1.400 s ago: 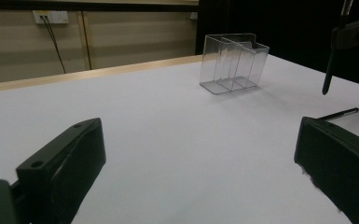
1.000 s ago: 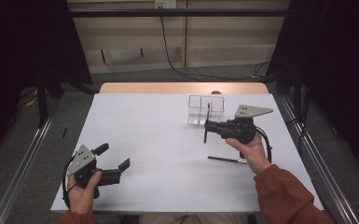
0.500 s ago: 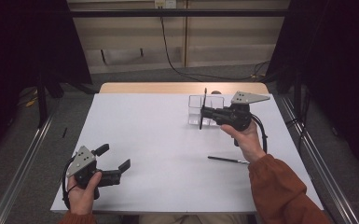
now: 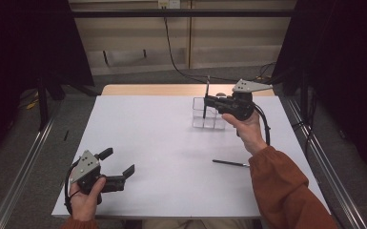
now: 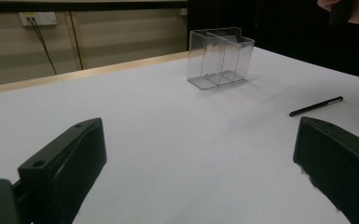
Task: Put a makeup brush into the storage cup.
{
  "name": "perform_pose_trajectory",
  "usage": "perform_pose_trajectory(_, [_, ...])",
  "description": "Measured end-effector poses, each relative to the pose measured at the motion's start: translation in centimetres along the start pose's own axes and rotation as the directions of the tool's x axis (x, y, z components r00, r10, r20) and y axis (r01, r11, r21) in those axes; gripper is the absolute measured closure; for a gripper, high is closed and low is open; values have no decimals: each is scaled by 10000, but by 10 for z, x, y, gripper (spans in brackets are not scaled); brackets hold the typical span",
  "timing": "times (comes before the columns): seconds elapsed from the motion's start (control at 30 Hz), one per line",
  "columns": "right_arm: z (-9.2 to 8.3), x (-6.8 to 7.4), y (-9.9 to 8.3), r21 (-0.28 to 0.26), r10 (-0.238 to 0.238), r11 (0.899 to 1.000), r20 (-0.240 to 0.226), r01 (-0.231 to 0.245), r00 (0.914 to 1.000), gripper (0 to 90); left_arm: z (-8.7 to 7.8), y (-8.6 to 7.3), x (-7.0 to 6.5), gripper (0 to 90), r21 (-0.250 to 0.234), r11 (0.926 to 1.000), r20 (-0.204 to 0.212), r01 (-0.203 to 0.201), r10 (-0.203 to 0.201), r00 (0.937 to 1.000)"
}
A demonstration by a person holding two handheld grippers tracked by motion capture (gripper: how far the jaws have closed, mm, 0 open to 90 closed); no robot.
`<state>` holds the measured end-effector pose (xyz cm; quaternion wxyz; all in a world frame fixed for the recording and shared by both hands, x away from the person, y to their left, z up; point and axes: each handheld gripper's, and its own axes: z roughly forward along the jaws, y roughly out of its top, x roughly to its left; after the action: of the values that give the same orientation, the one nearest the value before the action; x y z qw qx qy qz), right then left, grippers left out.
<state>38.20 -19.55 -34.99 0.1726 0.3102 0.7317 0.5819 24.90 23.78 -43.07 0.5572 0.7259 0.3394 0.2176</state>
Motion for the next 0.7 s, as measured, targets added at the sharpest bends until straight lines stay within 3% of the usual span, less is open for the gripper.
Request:
perform_pose_trajectory(0.37, [22,-17,5,287,57,9996,690,-76,9976,840,0,-1,3,25,84,10000,114,2,-3,9999])
perform_pose_trajectory(0.47, [27,-20,7,290,156,9994,804,-180,9966,840,0,-1,5,29,22,9999,387,140,-141,9992])
perform_pose_trajectory(0.7, [43,-25,11,506,61,9987,1086,-117,9941,840,1,-1,4,27,96,10000,252,-25,23,9997])
